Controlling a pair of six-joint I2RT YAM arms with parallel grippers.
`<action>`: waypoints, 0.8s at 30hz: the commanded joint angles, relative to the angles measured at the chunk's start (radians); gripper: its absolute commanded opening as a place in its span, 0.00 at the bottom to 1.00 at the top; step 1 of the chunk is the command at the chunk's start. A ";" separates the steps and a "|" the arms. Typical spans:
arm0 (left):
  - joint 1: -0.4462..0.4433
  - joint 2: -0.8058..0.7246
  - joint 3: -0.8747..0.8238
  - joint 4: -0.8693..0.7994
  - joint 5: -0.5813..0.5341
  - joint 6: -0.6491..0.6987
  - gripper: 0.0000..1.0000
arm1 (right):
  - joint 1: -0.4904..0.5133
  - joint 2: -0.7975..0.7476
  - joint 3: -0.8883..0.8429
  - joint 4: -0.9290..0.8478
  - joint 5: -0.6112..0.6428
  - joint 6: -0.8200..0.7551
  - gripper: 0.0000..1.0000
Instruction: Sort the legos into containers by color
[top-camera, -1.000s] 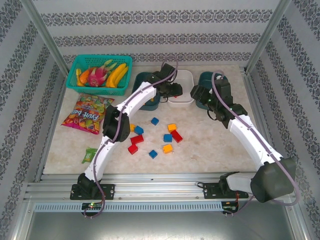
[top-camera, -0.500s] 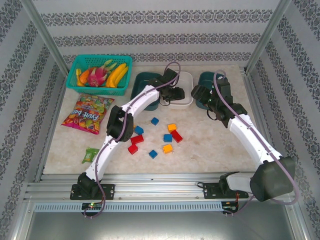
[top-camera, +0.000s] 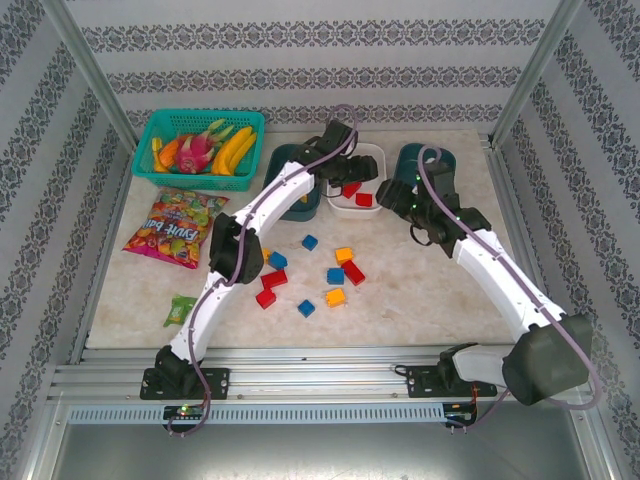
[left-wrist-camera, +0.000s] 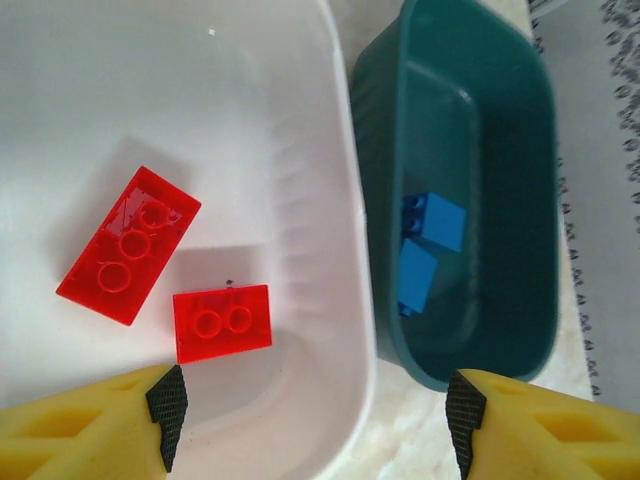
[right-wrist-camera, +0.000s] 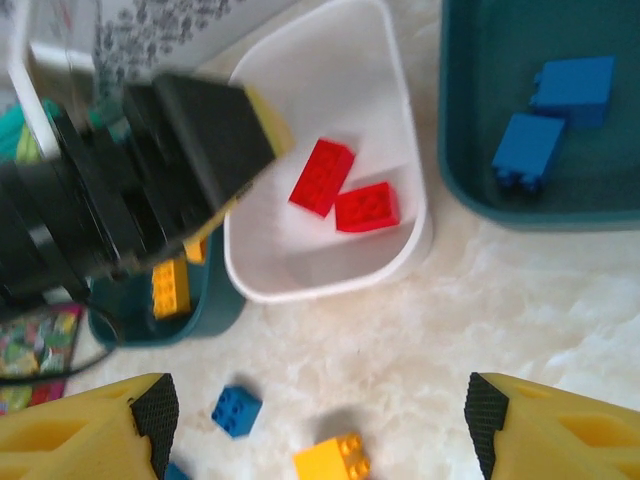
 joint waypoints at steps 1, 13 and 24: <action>0.004 -0.191 -0.045 -0.059 -0.053 -0.037 0.72 | 0.081 -0.045 0.009 -0.103 0.045 -0.034 0.78; 0.093 -0.925 -0.928 0.028 -0.144 -0.040 0.76 | 0.338 -0.107 -0.070 -0.209 0.153 0.225 0.76; 0.103 -1.455 -1.527 -0.063 -0.115 -0.127 0.74 | 0.524 -0.061 -0.120 -0.212 0.247 0.314 0.76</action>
